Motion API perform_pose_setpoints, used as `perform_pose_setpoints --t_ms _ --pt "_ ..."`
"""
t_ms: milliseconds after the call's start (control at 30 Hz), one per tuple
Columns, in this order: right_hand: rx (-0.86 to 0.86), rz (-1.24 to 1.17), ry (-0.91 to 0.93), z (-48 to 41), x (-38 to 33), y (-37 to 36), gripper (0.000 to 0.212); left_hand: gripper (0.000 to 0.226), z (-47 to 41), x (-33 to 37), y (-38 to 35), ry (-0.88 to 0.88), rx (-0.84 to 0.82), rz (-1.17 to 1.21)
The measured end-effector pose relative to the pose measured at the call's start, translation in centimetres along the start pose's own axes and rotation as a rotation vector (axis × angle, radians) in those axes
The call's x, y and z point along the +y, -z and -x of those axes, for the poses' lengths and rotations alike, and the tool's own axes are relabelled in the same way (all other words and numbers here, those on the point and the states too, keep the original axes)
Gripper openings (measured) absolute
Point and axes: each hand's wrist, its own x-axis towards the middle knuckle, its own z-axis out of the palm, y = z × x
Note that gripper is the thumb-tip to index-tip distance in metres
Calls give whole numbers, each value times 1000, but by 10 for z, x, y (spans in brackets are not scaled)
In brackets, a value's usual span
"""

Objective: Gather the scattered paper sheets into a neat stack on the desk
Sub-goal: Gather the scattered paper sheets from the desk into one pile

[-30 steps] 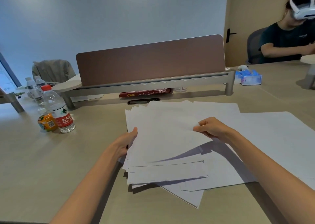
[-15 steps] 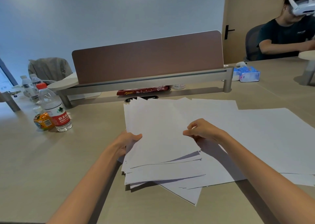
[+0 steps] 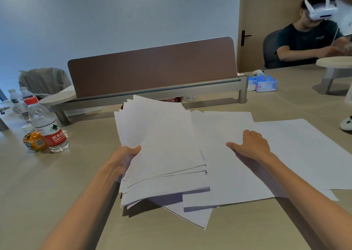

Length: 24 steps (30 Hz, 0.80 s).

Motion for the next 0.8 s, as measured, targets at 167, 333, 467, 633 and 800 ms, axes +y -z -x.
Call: perform_pose_setpoints --t_ms 167,333,467,633,800 --pt "101 -82 67 7 -9 -6 78 33 3 5 8 65 11 25" --pt "47 -183 116 11 -27 -6 86 31 4 9 19 100 42 14" --pt "-11 -294 138 12 -41 -8 90 23 3 7 21 68 23 -17" --pt "-53 -406 150 11 -43 -6 79 34 3 -2 13 -72 26 -60" --pt "-154 -888 -3 4 -45 2 75 37 0 -12 5 -89 8 -111"
